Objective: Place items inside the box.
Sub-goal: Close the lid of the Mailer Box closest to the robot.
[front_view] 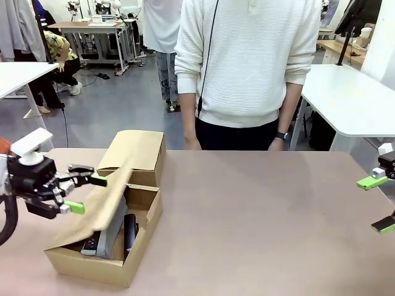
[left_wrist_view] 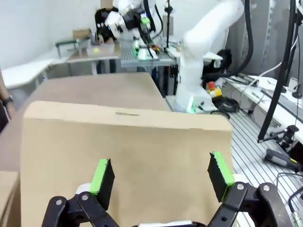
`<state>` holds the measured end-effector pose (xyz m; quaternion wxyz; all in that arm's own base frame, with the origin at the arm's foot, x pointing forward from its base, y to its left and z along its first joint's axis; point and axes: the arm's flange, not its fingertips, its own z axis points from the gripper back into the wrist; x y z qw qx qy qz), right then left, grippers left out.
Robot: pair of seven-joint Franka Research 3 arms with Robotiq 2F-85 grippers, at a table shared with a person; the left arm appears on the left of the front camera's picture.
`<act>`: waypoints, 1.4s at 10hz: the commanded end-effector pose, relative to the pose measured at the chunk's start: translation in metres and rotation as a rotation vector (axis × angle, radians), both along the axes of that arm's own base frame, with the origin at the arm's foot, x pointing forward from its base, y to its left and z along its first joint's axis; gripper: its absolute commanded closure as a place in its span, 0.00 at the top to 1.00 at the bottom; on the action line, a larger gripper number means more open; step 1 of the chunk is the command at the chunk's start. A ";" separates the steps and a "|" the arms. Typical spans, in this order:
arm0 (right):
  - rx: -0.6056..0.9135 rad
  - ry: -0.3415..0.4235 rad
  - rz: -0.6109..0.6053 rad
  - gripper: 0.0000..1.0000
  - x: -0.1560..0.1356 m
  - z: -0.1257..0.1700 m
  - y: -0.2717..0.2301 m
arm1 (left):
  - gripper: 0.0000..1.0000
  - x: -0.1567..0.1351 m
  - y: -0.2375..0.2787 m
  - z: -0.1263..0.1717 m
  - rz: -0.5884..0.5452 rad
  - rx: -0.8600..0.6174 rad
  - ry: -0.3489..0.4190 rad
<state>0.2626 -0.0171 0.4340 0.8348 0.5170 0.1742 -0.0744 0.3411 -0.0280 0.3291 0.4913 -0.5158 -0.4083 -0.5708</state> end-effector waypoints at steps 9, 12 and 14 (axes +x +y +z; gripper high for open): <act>0.006 0.003 -0.004 1.00 0.000 0.003 0.000 | 1.00 -0.073 -0.008 -0.036 -0.007 0.167 -0.061; 0.006 0.003 -0.004 1.00 0.000 0.003 0.000 | 1.00 -0.064 0.044 0.039 0.219 0.111 0.091; 0.006 0.003 -0.004 1.00 0.000 0.003 0.000 | 1.00 -0.062 0.087 0.066 0.335 0.144 0.259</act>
